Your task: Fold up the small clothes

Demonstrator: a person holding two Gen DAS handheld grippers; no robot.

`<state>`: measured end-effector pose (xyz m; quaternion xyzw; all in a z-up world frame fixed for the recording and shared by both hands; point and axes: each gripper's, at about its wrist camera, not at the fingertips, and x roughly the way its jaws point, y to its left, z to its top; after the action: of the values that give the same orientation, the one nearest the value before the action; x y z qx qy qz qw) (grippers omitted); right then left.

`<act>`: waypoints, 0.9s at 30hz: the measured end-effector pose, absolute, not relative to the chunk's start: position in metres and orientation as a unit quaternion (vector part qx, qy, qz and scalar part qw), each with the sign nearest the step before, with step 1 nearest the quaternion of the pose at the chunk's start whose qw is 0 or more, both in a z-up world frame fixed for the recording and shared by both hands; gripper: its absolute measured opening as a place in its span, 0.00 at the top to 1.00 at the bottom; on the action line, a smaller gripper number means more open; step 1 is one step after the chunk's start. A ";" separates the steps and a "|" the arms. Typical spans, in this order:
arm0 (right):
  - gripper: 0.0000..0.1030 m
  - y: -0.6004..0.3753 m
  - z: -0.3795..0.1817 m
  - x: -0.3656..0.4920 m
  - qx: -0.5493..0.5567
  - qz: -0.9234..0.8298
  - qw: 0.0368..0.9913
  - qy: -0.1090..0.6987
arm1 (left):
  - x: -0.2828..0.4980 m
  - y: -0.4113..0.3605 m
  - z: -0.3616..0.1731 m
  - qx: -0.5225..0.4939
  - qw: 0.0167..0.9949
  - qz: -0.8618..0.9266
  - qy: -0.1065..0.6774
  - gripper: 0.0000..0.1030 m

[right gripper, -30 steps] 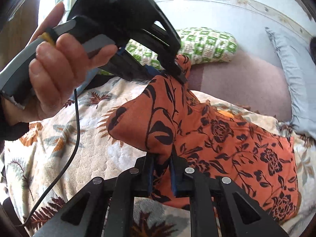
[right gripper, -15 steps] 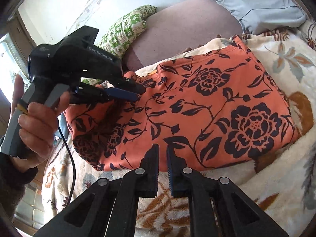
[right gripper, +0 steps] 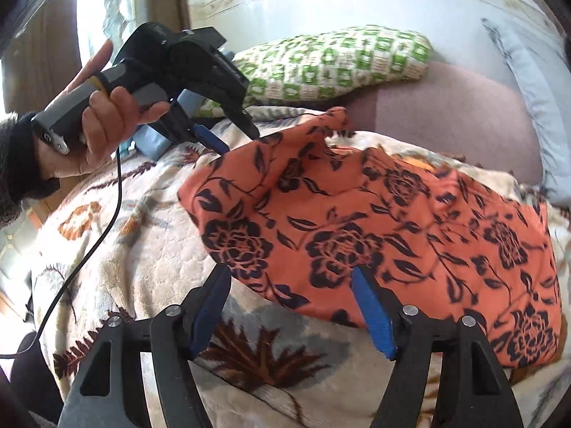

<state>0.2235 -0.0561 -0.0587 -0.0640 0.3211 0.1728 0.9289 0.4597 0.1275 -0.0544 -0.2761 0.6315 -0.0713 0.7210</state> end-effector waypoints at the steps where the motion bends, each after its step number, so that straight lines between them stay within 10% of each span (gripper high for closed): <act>1: 0.30 -0.040 -0.061 0.228 -0.085 0.174 0.926 0.325 | 0.459 0.134 -0.062 -0.282 0.717 -0.075 0.633 0.57; 16: 0.34 0.050 -0.102 0.288 -0.197 0.129 0.912 0.337 | 0.498 0.115 -0.122 -0.312 0.675 -0.161 0.649 0.50; 19: 0.78 0.033 -0.094 0.291 -0.154 0.142 0.919 0.333 | 0.496 0.102 -0.113 -0.271 0.693 -0.187 0.641 0.62; 22: 0.86 0.014 -0.080 0.287 -0.112 0.148 0.931 0.313 | 0.488 0.088 -0.093 -0.255 0.710 -0.212 0.621 0.81; 27: 0.87 -0.032 -0.045 0.270 -0.054 0.135 0.948 0.283 | 0.477 0.050 -0.044 -0.263 0.724 -0.253 0.586 0.82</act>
<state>0.2703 -0.0321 -0.0446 -0.0542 0.2829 0.1355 0.9480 0.4768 0.0496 -0.0442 -0.2630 0.5860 -0.2527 0.7236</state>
